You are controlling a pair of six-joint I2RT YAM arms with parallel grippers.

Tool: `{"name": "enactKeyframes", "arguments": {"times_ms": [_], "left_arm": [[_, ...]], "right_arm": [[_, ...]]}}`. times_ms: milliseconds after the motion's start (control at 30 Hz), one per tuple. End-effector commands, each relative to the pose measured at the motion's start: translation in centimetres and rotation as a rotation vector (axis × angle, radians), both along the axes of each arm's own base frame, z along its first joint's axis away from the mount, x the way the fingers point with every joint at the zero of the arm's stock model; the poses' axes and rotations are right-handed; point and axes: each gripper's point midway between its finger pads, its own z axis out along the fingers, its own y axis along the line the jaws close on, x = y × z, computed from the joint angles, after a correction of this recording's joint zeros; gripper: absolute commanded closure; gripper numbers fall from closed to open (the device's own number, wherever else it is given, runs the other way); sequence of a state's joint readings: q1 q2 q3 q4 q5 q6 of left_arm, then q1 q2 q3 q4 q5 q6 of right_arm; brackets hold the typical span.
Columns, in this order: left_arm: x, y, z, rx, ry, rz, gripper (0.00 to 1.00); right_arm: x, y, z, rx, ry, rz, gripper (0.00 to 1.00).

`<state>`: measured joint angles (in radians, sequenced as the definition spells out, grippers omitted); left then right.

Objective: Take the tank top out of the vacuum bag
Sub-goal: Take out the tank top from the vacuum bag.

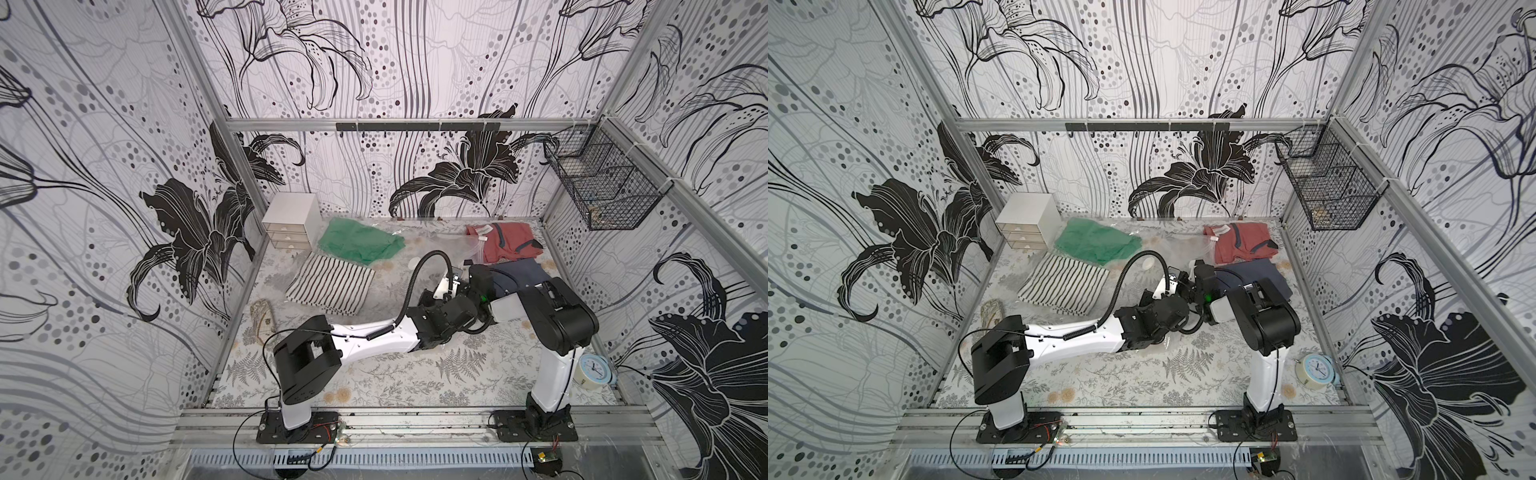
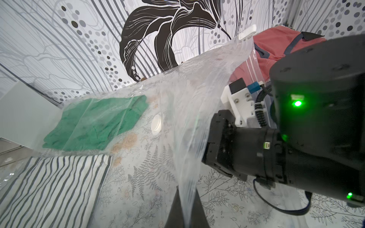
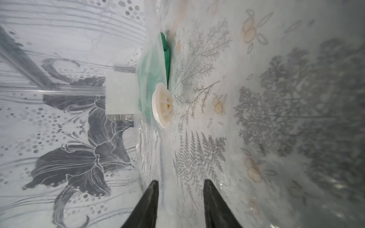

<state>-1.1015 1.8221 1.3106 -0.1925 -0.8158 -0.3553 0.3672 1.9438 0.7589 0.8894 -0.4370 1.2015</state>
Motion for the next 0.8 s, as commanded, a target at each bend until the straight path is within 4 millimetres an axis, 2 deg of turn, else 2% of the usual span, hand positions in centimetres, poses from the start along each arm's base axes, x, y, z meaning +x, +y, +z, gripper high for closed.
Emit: {"name": "enactKeyframes", "arguments": {"times_ms": [0,100,233,367,667,767], "left_arm": [[-0.2,-0.3,3.0,-0.063,-0.082,0.010,1.00],[-0.4,-0.3,3.4,-0.061,-0.102,0.010,1.00],[-0.9,-0.5,4.0,-0.069,-0.133,-0.004,1.00],[-1.2,-1.0,4.3,-0.073,-0.151,-0.020,1.00],[-2.3,-2.4,5.0,-0.069,-0.180,-0.062,1.00],[-2.6,-2.5,5.1,-0.067,-0.185,-0.062,1.00]], "right_arm": [[0.9,2.0,2.0,0.062,-0.081,-0.003,0.60],[1.0,2.8,1.6,0.109,-0.094,-0.023,0.60],[1.5,3.0,-0.3,0.191,-0.054,-0.056,0.61],[1.8,3.9,-1.2,0.182,-0.039,-0.046,0.62],[3.5,6.5,1.3,0.165,-0.077,0.015,0.59],[4.3,7.0,1.4,0.173,-0.068,0.007,0.57]]}}
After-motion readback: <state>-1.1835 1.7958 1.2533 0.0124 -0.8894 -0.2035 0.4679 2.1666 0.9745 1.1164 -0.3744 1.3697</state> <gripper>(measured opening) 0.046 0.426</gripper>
